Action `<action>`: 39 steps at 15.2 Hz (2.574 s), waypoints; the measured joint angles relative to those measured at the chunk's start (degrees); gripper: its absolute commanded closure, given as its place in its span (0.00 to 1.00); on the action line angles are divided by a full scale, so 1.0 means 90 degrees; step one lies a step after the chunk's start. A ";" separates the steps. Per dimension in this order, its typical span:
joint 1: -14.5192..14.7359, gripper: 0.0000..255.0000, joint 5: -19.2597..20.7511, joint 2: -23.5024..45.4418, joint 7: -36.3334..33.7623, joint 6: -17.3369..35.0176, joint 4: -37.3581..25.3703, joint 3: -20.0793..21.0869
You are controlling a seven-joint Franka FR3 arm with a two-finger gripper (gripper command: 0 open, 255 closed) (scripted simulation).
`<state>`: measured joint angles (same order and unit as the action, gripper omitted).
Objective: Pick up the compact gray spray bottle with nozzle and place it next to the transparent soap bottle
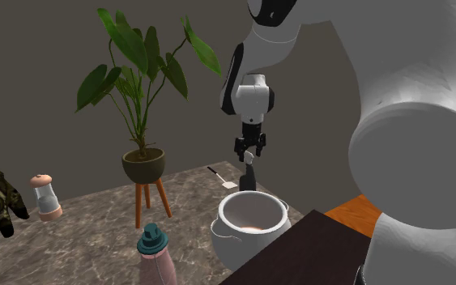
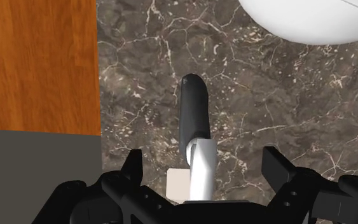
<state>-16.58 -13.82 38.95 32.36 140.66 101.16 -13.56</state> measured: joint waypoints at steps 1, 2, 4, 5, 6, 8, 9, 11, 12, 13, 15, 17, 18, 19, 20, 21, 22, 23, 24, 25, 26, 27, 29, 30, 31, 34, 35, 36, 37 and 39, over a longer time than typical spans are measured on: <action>-0.0003 0.00 -0.0002 0.0008 0.0002 0.0001 -0.0007 0.0001; -0.0004 0.00 -0.0002 0.0011 0.0002 0.0003 -0.0010 0.0002; -0.0005 0.00 -0.0003 0.0016 0.0002 0.0003 -0.0014 0.0003; -0.0005 1.00 -0.0003 0.0016 0.0002 0.0003 -0.0014 0.0003; -0.0005 1.00 -0.0003 0.0016 0.0002 0.0003 -0.0014 0.0003; -0.0005 1.00 -0.0003 0.0015 0.0002 0.0004 -0.0015 0.0002; -0.0005 1.00 -0.0003 0.0015 0.0002 0.0003 -0.0016 0.0003; -0.0005 1.00 -0.0003 0.0016 0.0002 0.0003 -0.0017 0.0003; -0.0005 1.00 -0.0003 0.0016 0.0002 0.0004 -0.0016 0.0003; -0.0005 1.00 -0.0003 0.0016 0.0002 0.0003 -0.0017 0.0003; -0.0005 1.00 -0.0003 0.0016 0.0003 0.0003 -0.0017 0.0003; 0.0003 1.00 0.0014 -0.0058 -0.0001 -0.0044 0.0013 -0.0015; 0.0011 1.00 0.0031 -0.0119 -0.0007 -0.0094 0.0025 -0.0031; 0.0026 1.00 0.0049 -0.0185 -0.0021 -0.0143 0.0039 -0.0047; 0.0046 1.00 0.0069 -0.0249 -0.0043 -0.0198 0.0047 -0.0063; 0.0059 1.00 0.0089 -0.0310 -0.0059 -0.0262 0.0044 -0.0079; 0.0068 1.00 0.0109 -0.0371 -0.0069 -0.0323 0.0043 -0.0096; 0.0074 1.00 0.0125 -0.0418 -0.0078 -0.0382 0.0029 -0.0109; 0.0080 1.00 0.0141 -0.0478 -0.0081 -0.0427 0.0045 -0.0124; 0.0085 1.00 0.0160 -0.0525 -0.0091 -0.0493 0.0024 -0.0138; 0.0091 1.00 0.0179 -0.0583 -0.0100 -0.0559 0.0016 -0.0154; 0.0109 1.00 0.0195 -0.0628 -0.0122 -0.0605 0.0014 -0.0164; 0.0139 1.00 0.0240 -0.0764 -0.0155 -0.0732 0.0020 -0.0195; 0.0139 1.00 0.0255 -0.0803 -0.0160 -0.0795 -0.0006 -0.0207; 0.0154 1.00 0.0278 -0.0869 -0.0178 -0.0856 -0.0001 -0.0222; 0.0178 1.00 0.0332 -0.1013 -0.0213 -0.1039 -0.0044 -0.0257; 0.0176 1.00 0.0348 -0.1060 -0.0213 -0.1104 -0.0063 -0.0270; 0.0186 1.00 0.0366 -0.1106 -0.0229 -0.1166 -0.0081 -0.0281; 0.0188 1.00 0.0384 -0.1151 -0.0236 -0.1242 -0.0114 -0.0292; 0.0211 1.00 0.0420 -0.1247 -0.0269 -0.1359 -0.0139 -0.0311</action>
<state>-14.68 -10.03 27.73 29.94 128.43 99.91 -16.37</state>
